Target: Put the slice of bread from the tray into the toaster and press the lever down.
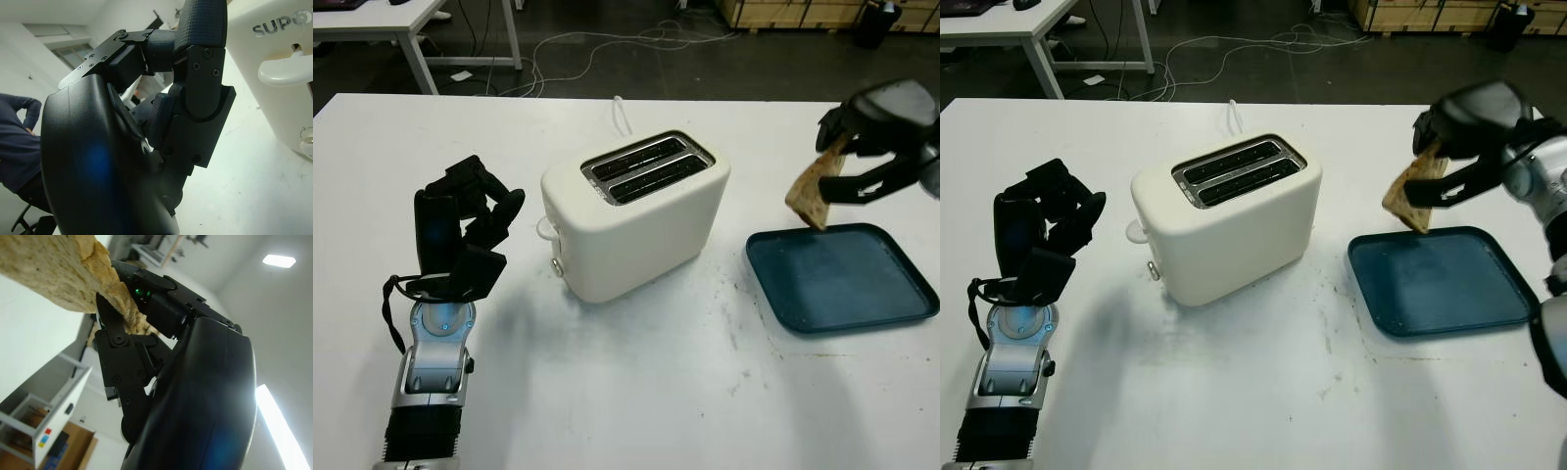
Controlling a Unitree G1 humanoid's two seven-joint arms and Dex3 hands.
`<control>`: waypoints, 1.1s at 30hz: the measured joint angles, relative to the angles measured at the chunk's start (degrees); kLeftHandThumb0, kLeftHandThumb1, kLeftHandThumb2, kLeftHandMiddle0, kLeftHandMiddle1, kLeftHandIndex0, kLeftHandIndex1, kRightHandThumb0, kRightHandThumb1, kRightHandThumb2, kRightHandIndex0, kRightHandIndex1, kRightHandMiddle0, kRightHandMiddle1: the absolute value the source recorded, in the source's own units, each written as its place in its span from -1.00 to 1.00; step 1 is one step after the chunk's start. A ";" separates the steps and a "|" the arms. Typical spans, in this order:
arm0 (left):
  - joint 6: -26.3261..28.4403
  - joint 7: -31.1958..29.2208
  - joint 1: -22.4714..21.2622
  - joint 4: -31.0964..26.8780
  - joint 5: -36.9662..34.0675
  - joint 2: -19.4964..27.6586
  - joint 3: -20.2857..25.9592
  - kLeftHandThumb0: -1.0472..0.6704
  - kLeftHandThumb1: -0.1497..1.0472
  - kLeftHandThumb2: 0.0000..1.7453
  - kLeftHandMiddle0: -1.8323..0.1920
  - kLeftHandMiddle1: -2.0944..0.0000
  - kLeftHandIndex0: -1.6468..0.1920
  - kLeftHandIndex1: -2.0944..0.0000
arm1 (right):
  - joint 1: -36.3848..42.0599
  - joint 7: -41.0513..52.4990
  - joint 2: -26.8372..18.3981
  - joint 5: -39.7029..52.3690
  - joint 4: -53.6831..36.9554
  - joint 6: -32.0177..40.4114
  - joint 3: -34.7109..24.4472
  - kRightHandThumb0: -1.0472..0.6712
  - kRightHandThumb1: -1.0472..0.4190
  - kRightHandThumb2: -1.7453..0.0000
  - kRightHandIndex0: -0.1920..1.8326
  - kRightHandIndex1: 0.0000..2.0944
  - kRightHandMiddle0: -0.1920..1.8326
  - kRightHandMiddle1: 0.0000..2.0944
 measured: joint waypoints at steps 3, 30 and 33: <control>0.01 0.07 0.00 0.00 0.12 -0.01 0.00 -0.69 0.79 -0.55 -0.46 -0.59 -0.34 -0.62 | 0.05 0.73 -1.61 1.80 -3.26 -2.92 -2.83 -0.07 -0.81 0.99 0.20 0.26 0.46 -0.49; -0.14 0.16 0.02 0.11 0.21 -0.01 0.03 -0.69 0.79 -0.57 -0.46 -0.57 -0.34 -0.60 | -3.08 31.48 6.47 26.00 -29.97 20.94 -19.04 0.19 -0.76 0.99 0.33 0.52 0.21 0.42; -0.14 0.16 0.02 0.11 0.07 -0.10 0.03 -0.68 0.79 -0.58 -0.46 -0.57 -0.34 -0.60 | -3.85 33.75 8.81 26.39 -33.14 26.85 -19.03 0.27 -0.77 0.99 0.35 0.49 0.22 0.41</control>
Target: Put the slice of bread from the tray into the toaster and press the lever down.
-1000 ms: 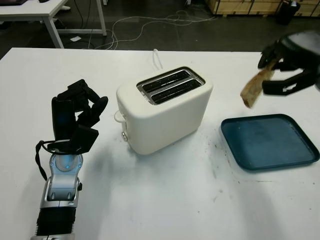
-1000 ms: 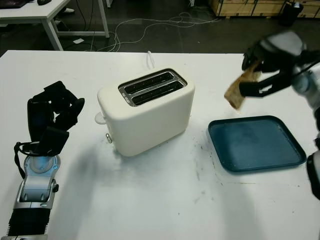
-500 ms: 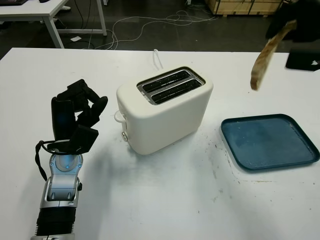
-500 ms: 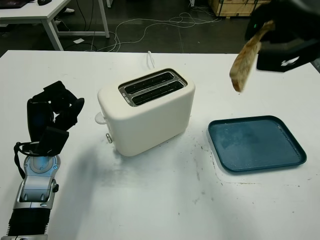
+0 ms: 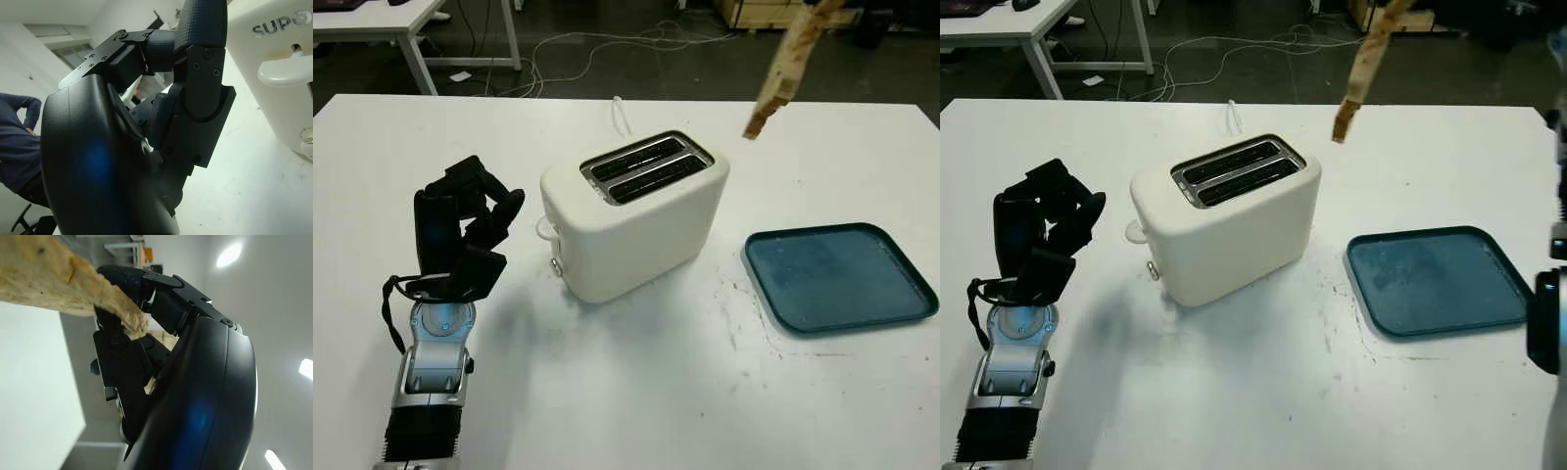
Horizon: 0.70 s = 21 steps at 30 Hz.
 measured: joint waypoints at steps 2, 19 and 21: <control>-0.01 0.00 0.00 0.00 0.00 0.00 0.00 -0.69 0.79 -0.58 -0.47 -0.57 -0.34 -0.59 | -0.17 0.80 1.28 0.00 -2.12 3.37 0.17 0.34 -0.80 0.98 0.31 0.54 0.18 0.43; -0.04 0.09 0.08 0.01 0.00 -0.13 0.01 -0.69 0.79 -0.58 -0.46 -0.58 -0.34 -0.60 | -0.23 2.87 8.59 -0.65 -17.63 22.88 3.98 0.57 -0.83 0.88 0.31 0.67 0.16 0.62; -0.04 0.09 0.11 0.01 0.01 -0.16 0.01 -0.69 0.79 -0.57 -0.46 -0.58 -0.34 -0.61 | -0.01 2.87 8.64 -0.52 -17.81 22.65 3.98 0.56 -0.83 0.88 0.32 0.66 0.17 0.62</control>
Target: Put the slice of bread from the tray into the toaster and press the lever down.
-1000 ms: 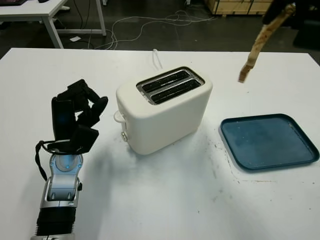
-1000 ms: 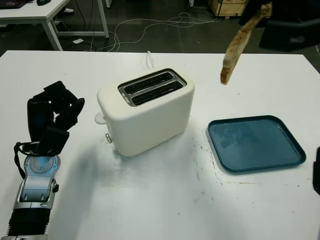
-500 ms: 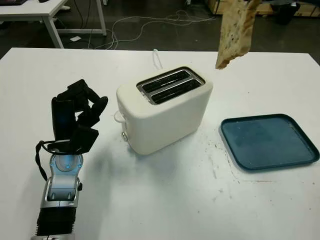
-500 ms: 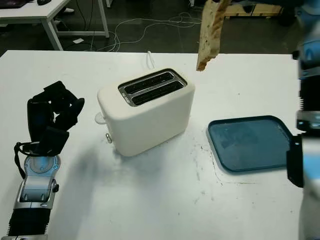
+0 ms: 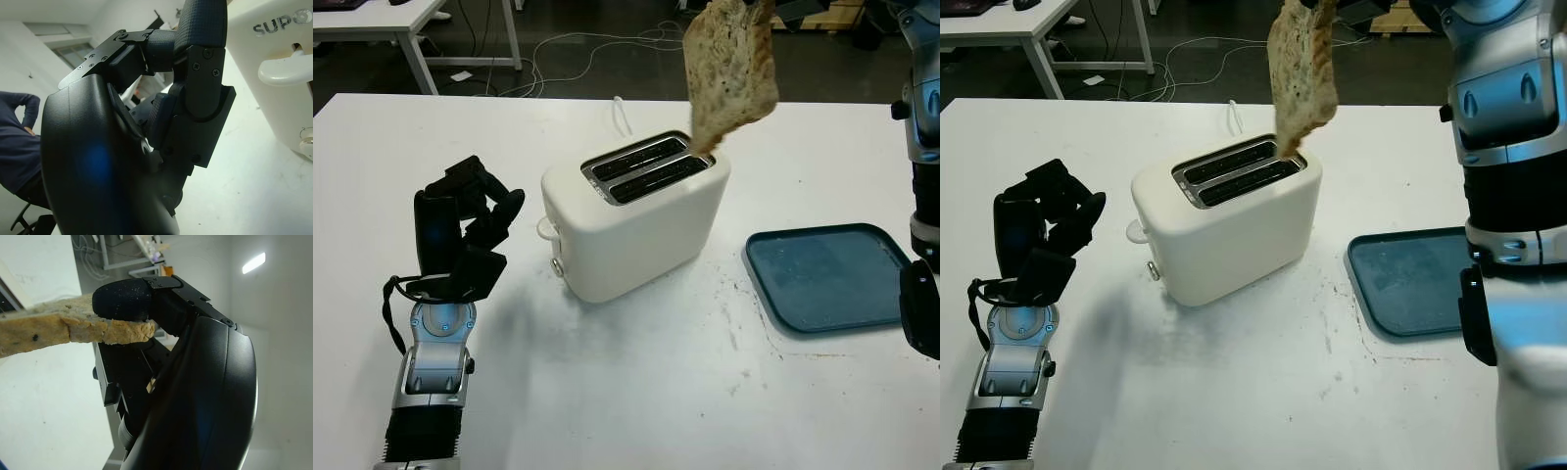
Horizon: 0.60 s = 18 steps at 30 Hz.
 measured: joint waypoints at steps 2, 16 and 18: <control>0.00 0.00 0.06 0.00 0.01 0.00 -0.01 -0.69 0.79 -0.57 -0.46 -0.59 -0.33 -0.61 | 0.02 0.08 0.08 0.01 -0.13 0.00 0.03 0.55 -0.83 0.85 0.32 0.66 0.17 0.62; 0.00 0.19 0.41 0.00 -0.03 -0.06 -0.02 -0.70 0.79 -0.58 -0.47 -0.58 -0.35 -0.59 | 2.11 0.43 2.97 0.20 -4.46 2.21 0.89 0.61 -0.83 0.69 0.28 0.67 0.08 0.67; 0.00 0.20 0.41 0.00 0.01 -0.07 -0.07 -0.70 0.79 -0.58 -0.47 -0.58 -0.36 -0.59 | 2.35 -0.30 3.46 -0.07 -3.24 1.19 1.50 0.55 -0.83 0.74 0.27 0.67 0.06 0.67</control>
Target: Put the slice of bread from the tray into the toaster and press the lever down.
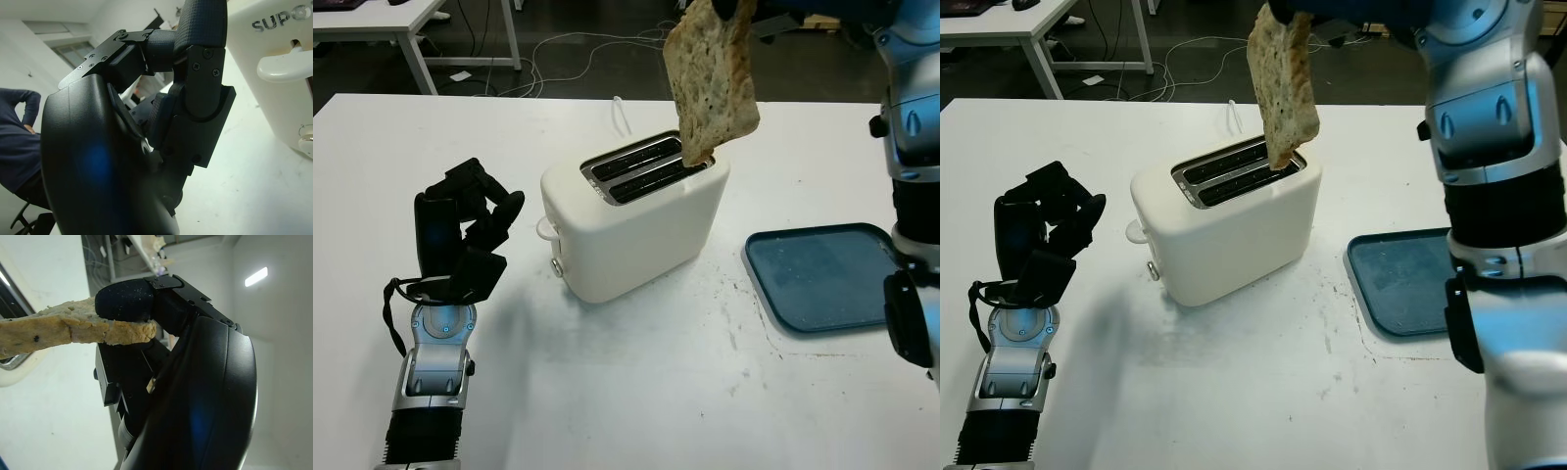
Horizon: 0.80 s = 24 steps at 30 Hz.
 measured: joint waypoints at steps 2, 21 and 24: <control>0.00 0.08 0.00 0.00 0.01 -0.04 -0.01 -0.70 0.79 -0.58 -0.48 -0.58 -0.36 -0.59 | 0.22 -1.18 0.09 -0.48 2.58 -2.60 0.86 0.48 -0.83 0.70 0.25 0.67 0.02 0.67; 0.96 0.36 0.01 -0.78 0.20 -0.42 -0.24 -0.69 0.79 -0.59 -0.47 -0.58 -0.35 -0.61 | 6.90 -6.82 1.58 0.52 19.61 -23.17 -0.49 -0.08 -0.83 0.55 0.20 0.67 -0.11 0.67; 1.16 0.32 0.02 -0.87 0.01 -0.43 -0.24 -0.69 0.79 -0.60 -0.47 -0.58 -0.35 -0.61 | 7.68 -5.54 0.91 0.48 19.03 -24.09 -0.52 -0.05 -0.83 0.56 0.15 0.67 -0.15 0.67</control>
